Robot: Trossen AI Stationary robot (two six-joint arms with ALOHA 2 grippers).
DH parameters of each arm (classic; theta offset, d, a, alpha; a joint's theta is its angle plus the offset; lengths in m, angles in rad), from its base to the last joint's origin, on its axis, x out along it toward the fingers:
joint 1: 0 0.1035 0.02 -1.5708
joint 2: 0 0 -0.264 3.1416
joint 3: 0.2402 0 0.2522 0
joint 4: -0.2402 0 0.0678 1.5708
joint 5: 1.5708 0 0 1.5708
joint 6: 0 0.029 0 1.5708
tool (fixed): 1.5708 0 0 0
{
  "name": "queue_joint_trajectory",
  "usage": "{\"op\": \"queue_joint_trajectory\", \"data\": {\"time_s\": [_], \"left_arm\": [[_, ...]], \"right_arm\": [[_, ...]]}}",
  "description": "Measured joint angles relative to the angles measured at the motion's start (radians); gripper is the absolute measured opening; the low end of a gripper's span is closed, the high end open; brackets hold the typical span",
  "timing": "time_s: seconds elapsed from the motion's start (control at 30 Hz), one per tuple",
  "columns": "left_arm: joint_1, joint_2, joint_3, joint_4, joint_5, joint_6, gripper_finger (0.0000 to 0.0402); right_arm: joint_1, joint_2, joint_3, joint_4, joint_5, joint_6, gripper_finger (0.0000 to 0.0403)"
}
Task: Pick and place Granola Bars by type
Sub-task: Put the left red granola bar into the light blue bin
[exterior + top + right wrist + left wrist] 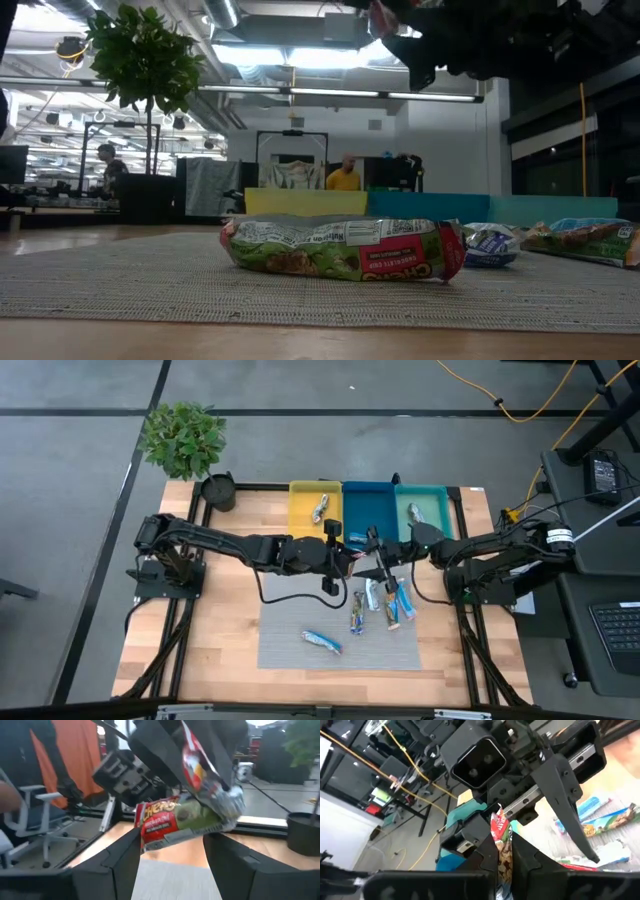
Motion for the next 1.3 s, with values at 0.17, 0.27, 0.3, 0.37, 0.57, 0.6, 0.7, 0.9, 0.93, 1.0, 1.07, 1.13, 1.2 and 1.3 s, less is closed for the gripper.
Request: {"op": "queue_joint_trajectory", "data": {"time_s": [0.17, 0.27, 0.3, 0.37, 0.57, 0.6, 0.7, 0.9, 0.93, 1.0, 1.07, 1.13, 1.2, 1.3], "left_arm": [[0.016, 0.021, 0.0, 0.058, 0.018, 0.044, 0.0014], [0.023, 0.037, 0.0, 0.076, 0.018, 0.066, 0.0014], [0.025, 0.042, 0.0, 0.07, 0.018, 0.07, 0.0014], [0.03, 0.054, 0.002, 0.072, 0.015, 0.077, 0.0014], [0.018, 0.066, 0.002, 0.079, -0.006, 0.118, 0.0015], [0.016, 0.067, 0.002, 0.081, -0.013, 0.126, 0.0015], [-0.002, 0.07, 0.0, 0.097, -0.062, 0.178, 0.0015], [-0.022, 0.07, 0.0, 0.103, -0.081, 0.21, 0.0015], [-0.022, 0.07, 0.0, 0.105, -0.082, 0.21, 0.0015], [-0.025, 0.07, 0.0, 0.114, -0.084, 0.211, 0.0015], [-0.027, 0.07, 0.0, 0.12, -0.076, 0.211, 0.0015], [-0.027, 0.07, 0.0, 0.121, -0.071, 0.211, 0.0015], [-0.027, 0.07, 0.0, 0.122, -0.069, 0.209, 0.0015], [-0.027, 0.069, 0.0, 0.125, -0.066, 0.21, 0.0015]], "right_arm": [[0.0, 0.0, 0.0, 0.009, -0.033, 0.003, 0.0218], [0.0, 0.0, 0.0, 0.006, -0.041, 0.025, 0.0218], [-0.001, 0.001, -0.001, 0.003, -0.043, 0.03, 0.0218], [-0.002, 0.001, -0.002, 0.001, -0.061, 0.033, 0.0218], [-0.013, 0.001, -0.003, -0.007, -0.094, 0.032, 0.0218], [-0.02, 0.0, -0.003, -0.012, -0.098, 0.032, 0.0218], [-0.046, 0.0, -0.001, -0.007, -0.123, 0.06, 0.0218], [-0.072, 0.0, 0.0, 0.02, -0.181, 0.106, 0.0218], [-0.072, 0.0, 0.0, 0.021, -0.181, 0.106, 0.0217], [-0.072, 0.0, 0.0, 0.024, -0.18, 0.106, 0.0211], [-0.072, 0.0, 0.004, 0.024, -0.18, 0.106, 0.02], [-0.072, 0.0, 0.004, 0.025, -0.178, 0.107, 0.0184], [-0.073, 0.0, 0.004, 0.025, -0.174, 0.107, 0.0164], [-0.073, 0.0, 0.004, 0.025, -0.17, 0.107, 0.013]]}}
